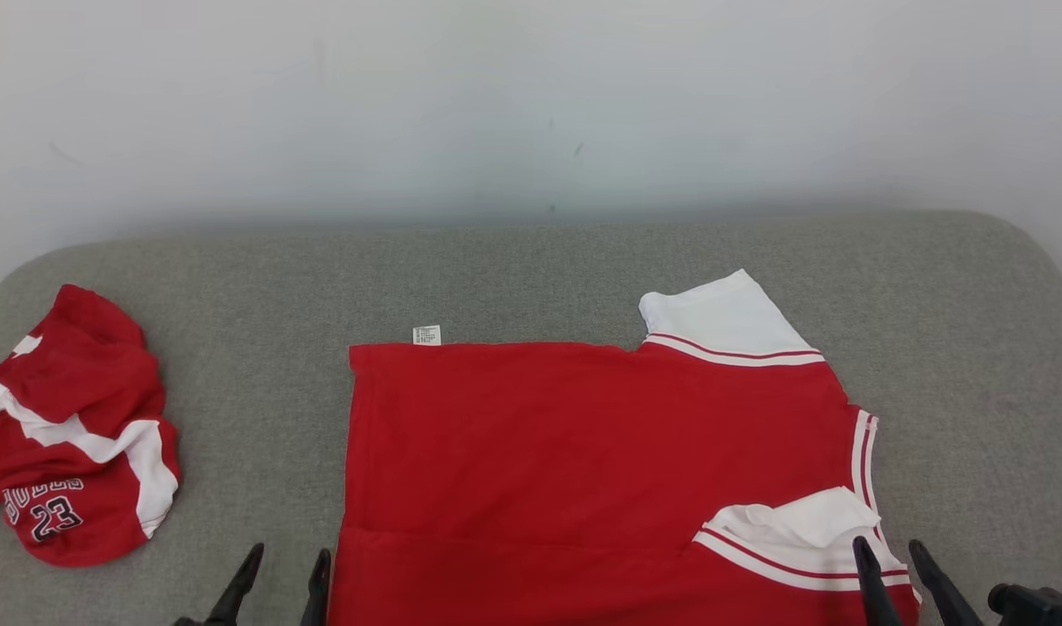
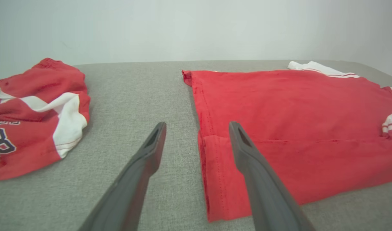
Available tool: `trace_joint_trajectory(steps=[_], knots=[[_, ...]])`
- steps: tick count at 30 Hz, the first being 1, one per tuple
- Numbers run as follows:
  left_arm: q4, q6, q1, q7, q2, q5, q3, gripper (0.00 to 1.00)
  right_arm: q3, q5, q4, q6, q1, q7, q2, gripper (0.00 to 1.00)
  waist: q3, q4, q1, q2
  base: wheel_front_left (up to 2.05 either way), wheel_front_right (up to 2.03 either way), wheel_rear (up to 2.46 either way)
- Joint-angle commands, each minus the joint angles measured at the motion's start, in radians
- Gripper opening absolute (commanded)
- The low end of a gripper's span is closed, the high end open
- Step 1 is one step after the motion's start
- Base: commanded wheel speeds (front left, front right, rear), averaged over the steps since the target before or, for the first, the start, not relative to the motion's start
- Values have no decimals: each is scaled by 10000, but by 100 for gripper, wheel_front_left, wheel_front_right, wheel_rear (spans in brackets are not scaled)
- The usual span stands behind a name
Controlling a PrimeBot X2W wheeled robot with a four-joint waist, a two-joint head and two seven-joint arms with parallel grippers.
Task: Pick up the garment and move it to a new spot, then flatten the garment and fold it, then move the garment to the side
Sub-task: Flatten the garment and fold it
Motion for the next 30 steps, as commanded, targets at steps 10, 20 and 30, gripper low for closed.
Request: trace_joint_trajectory(steps=[10, 20, 30], knots=[[-1717, 83, 593, -31, -825, 1362, 1550, 100, -58, -519, -224, -19, -369, -852, 815, 100, -79, 307, 1, 0, 0, 0, 0], [-1778, 53, 827, -31, -1276, 1825, 2255, 100, -723, -2310, -1382, -20, 75, -919, 1652, 100, -128, 436, 1, 0, 0, 0, 0], [-1325, 27, 152, -33, -1262, 1819, 2364, 100, -1052, -2898, -1814, -20, -10, -921, 2093, 100, 69, 277, 1, 0, 0, 0, 0]])
